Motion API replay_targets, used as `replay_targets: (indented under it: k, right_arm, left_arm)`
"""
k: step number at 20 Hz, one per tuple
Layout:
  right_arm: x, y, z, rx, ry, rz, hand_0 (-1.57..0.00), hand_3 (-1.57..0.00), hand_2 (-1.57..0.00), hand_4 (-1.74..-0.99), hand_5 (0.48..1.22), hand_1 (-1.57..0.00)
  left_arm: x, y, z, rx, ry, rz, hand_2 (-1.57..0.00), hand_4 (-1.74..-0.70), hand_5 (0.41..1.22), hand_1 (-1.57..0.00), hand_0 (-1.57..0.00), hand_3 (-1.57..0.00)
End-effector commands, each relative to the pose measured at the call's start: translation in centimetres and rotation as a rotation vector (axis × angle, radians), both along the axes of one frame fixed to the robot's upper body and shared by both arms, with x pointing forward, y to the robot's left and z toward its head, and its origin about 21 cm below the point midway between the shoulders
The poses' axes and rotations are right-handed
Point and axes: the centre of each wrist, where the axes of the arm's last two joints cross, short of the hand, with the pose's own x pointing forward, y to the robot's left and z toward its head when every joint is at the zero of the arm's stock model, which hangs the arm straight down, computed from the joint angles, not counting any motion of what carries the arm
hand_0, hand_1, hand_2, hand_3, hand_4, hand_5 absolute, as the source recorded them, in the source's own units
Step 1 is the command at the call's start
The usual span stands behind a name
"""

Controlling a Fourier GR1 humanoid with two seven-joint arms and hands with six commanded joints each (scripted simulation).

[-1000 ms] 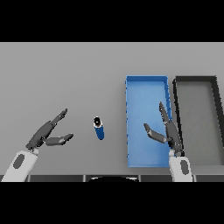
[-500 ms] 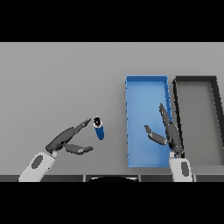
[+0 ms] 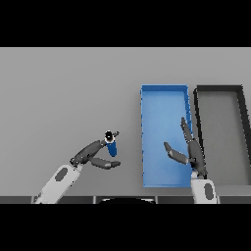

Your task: Pick up the blue pipe and place it into the blue bin.

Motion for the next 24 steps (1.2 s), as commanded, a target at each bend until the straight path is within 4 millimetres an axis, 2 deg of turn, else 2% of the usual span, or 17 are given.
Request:
replay_targets:
  k: [1,5,6,7,8,10,12,13,17,20,24]
  right_arm:
    - [0.2,0.0,0.1,-0.001,0.009,0.001,0.00,0.00,0.00,-1.265,0.597,0.00]
    - [0.4,0.7,0.0,0.008,0.004,0.005,0.00,0.00,0.00,-1.267,0.600,0.00]
    - [0.1,0.4,-0.2,0.006,0.007,-0.003,0.00,0.00,0.00,-1.266,0.601,0.00]
    - [0.3,0.1,-0.1,0.004,0.016,-0.008,0.00,0.00,0.00,-1.261,0.600,0.00]
    - [0.4,0.4,0.0,0.007,0.012,-0.002,0.00,0.00,0.00,-1.260,0.600,0.00]
    - [0.4,0.3,-0.2,0.006,0.008,-0.002,0.00,0.00,0.00,-1.259,0.605,0.00]
    - [0.6,0.5,-0.2,0.010,0.007,0.003,0.00,0.00,0.00,-1.262,0.611,0.00]
    - [0.5,0.3,-0.1,0.007,0.005,0.000,0.00,0.00,0.00,-1.259,0.614,0.00]
    - [0.4,0.5,-0.2,0.003,0.000,0.011,0.00,0.00,0.00,-1.252,0.619,0.00]
    - [0.7,0.2,-0.1,-0.009,0.009,-0.002,0.00,0.00,0.00,-1.244,0.623,0.00]
    - [0.5,-0.1,-0.2,-0.028,0.011,-0.009,0.00,0.00,0.00,-1.228,0.629,0.00]
  left_arm:
    - [0.7,-0.4,0.0,0.000,-0.028,-0.003,0.00,-1.08,0.442,0.00,0.00,0.00]
    - [1.5,-2.0,-0.4,-0.096,-0.019,-0.021,-0.02,-1.11,0.507,0.00,0.00,-0.02]
    - [1.5,-2.1,-0.8,-0.115,-0.007,-0.009,-0.11,-1.14,0.550,-0.03,0.00,-0.10]
    - [1.5,-2.6,-0.9,-0.155,0.000,0.004,-0.29,-1.21,0.607,-0.16,-0.02,-0.26]
    - [1.7,-2.9,-1.0,-0.185,0.027,0.018,-0.48,-1.25,0.730,-0.35,-0.19,-0.52]
    - [1.6,-3.1,-1.2,-0.205,0.029,0.046,-0.87,-1.42,0.906,-0.79,-0.67,-0.88]
    - [1.0,-3.7,-1.5,-0.234,0.025,0.045,-1.12,-1.53,1.020,-1.07,-0.99,-1.10]
    - [0.7,-3.7,-1.6,-0.244,0.015,0.049,-1.21,-1.57,1.060,-1.17,-1.11,-1.16]
    - [0.5,-4.5,-1.2,-0.238,-0.056,0.036,-1.42,-1.67,1.155,-1.41,-1.38,-1.34]
    - [0.4,-4.8,0.4,-0.300,-0.116,0.019,-1.50,-1.70,1.187,-1.49,-1.47,-1.40]
    - [0.4,-6.4,3.0,-0.362,-0.182,-0.041,-1.54,-1.72,1.207,-1.54,-1.53,-1.44]
